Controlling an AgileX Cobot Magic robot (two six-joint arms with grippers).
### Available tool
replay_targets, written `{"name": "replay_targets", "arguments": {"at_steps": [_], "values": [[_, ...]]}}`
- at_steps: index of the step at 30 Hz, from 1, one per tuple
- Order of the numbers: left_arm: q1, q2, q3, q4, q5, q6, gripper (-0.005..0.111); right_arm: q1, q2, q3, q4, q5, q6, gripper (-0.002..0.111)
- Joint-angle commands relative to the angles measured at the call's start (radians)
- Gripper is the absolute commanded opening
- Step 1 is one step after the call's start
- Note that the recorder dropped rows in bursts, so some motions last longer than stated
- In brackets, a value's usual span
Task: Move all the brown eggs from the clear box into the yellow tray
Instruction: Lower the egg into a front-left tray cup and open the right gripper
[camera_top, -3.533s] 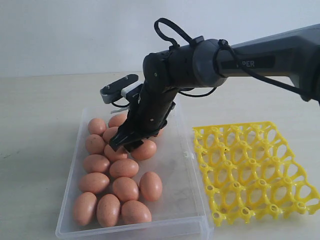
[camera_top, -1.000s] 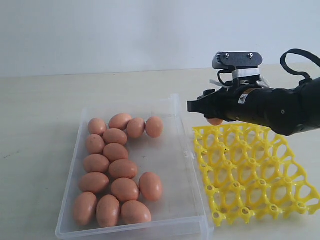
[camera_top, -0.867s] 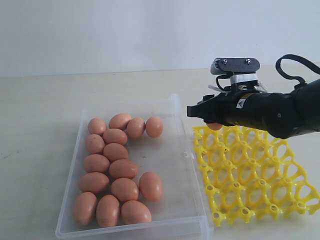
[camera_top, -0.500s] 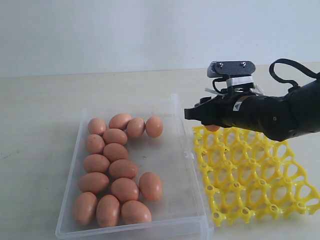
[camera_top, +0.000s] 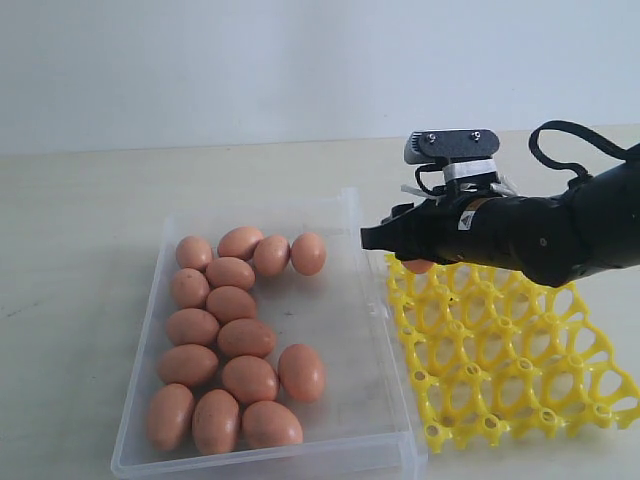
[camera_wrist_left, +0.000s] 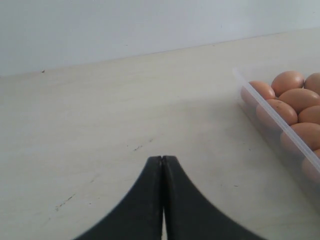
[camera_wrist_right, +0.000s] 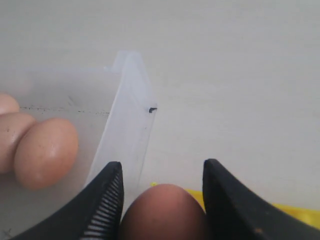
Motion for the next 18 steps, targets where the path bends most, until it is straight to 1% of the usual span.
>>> {"name": "replay_targets", "arguments": {"at_steps": [1,6,9,15,18], "values": [[-0.003,0.001,-0.004,-0.001,-0.014,-0.004,0.000,0.001,0.018,-0.006,-0.009,-0.005,-0.016,0.000],[-0.003,0.001,-0.004,-0.001,-0.014,-0.004,0.000,0.001,0.057,-0.006,-0.017,-0.016,-0.032,0.000],[-0.003,0.001,-0.004,-0.001,-0.014,-0.004,0.000,0.001,0.061,-0.006,-0.017,-0.026,-0.032,0.004],[-0.003,0.001,-0.004,-0.001,-0.014,-0.004,0.000,0.001,0.061,-0.006,-0.017,-0.039,-0.032,0.015],[-0.003,0.001,-0.004,-0.001,-0.014,-0.004,0.000,0.001,0.061,-0.006,-0.017,-0.045,-0.032,0.024]]}}
